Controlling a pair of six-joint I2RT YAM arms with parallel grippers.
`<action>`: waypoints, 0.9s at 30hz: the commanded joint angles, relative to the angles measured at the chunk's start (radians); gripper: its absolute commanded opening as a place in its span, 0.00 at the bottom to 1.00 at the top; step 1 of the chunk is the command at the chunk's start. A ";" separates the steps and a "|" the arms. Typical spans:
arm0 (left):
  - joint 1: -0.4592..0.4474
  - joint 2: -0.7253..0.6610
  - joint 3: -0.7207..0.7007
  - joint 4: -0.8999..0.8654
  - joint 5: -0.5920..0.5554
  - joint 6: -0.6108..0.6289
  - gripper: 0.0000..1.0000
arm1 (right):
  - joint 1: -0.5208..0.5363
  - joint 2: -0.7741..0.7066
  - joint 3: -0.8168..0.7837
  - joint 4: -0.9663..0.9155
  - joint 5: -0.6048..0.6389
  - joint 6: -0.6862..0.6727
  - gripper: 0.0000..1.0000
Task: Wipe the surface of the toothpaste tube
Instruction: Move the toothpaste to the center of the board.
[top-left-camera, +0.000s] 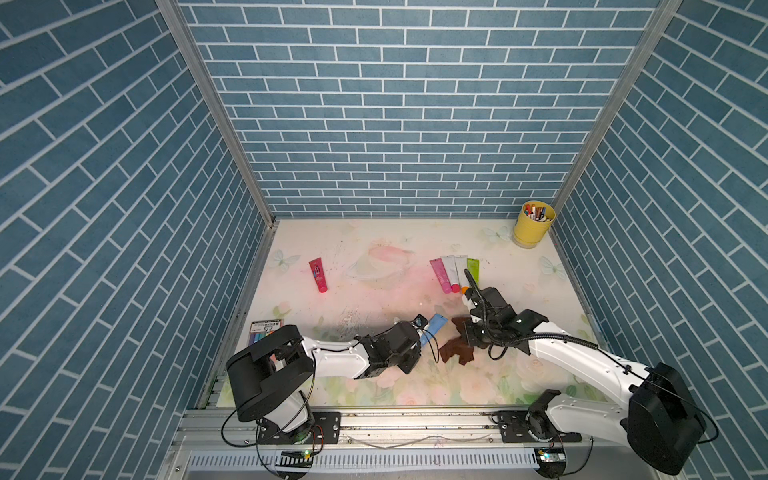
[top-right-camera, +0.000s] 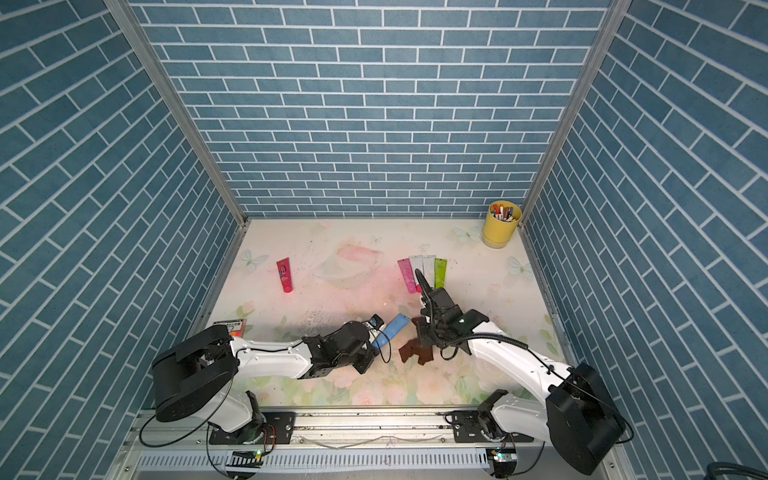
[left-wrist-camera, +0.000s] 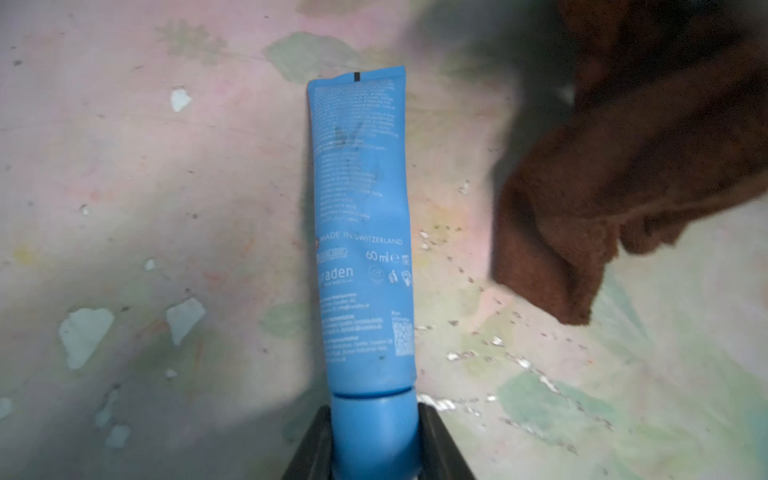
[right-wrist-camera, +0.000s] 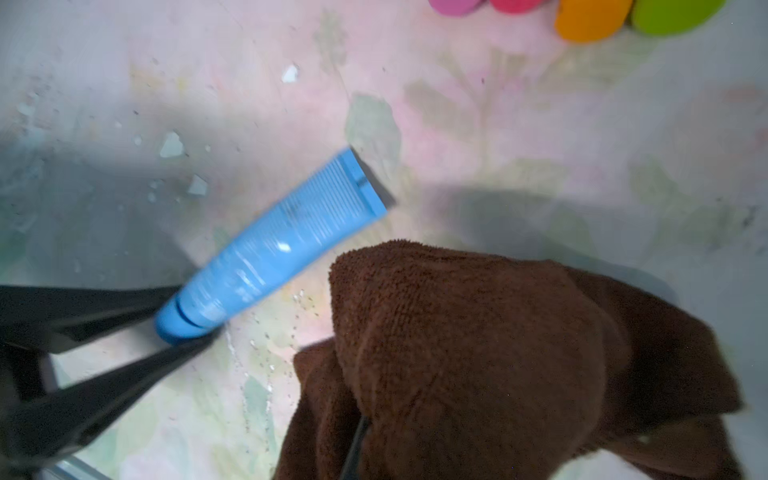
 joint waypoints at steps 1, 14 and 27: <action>-0.016 -0.004 -0.015 0.027 0.027 0.047 0.16 | 0.002 0.070 0.074 -0.028 -0.007 -0.058 0.00; -0.021 0.029 -0.009 0.040 0.036 0.050 0.13 | 0.023 0.454 0.087 0.130 -0.072 -0.023 0.00; -0.020 0.077 0.028 0.025 0.043 0.057 0.10 | 0.136 0.395 -0.075 0.345 -0.403 0.061 0.00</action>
